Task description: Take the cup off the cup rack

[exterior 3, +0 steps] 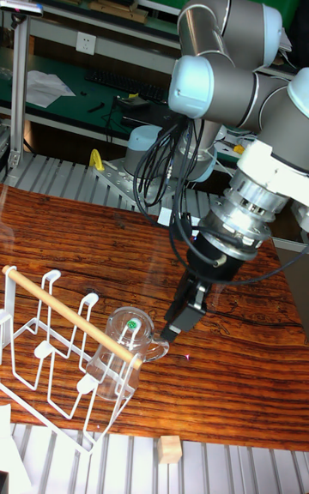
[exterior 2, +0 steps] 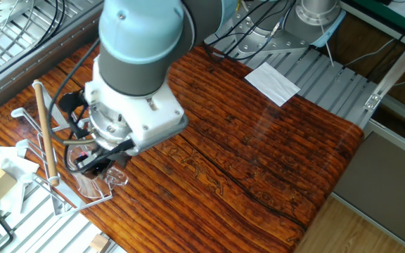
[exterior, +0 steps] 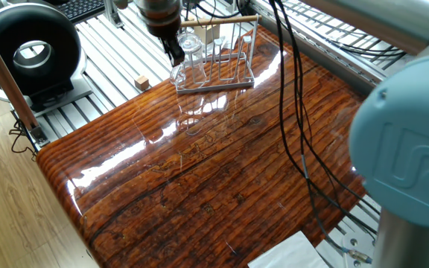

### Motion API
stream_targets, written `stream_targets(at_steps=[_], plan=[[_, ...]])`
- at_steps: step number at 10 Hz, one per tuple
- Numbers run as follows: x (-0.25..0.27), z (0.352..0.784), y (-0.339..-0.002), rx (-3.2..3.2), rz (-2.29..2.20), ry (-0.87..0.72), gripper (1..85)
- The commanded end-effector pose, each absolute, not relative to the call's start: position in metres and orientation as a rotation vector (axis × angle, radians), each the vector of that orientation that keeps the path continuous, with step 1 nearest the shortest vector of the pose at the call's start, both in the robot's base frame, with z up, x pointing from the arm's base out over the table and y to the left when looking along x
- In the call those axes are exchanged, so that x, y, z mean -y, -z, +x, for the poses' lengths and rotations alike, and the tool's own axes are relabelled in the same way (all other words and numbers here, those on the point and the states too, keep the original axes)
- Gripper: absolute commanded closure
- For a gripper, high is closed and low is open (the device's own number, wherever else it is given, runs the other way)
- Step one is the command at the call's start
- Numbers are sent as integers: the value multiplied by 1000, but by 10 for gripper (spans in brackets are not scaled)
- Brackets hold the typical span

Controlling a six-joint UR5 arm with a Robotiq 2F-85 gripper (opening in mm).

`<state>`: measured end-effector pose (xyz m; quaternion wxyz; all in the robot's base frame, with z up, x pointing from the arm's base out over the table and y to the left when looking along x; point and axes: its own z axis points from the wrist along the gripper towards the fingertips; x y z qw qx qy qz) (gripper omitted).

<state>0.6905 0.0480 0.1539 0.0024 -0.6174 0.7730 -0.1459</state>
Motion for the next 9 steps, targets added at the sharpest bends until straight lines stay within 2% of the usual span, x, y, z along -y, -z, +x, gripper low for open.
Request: stream_targets(at_steps=[1,5,9], plan=[[-50,698,-151,-2424,-1957,428,420],[-66,686,-136,-2455,-1942,329,410],[-70,675,-117,-2454,-1953,331,410]])
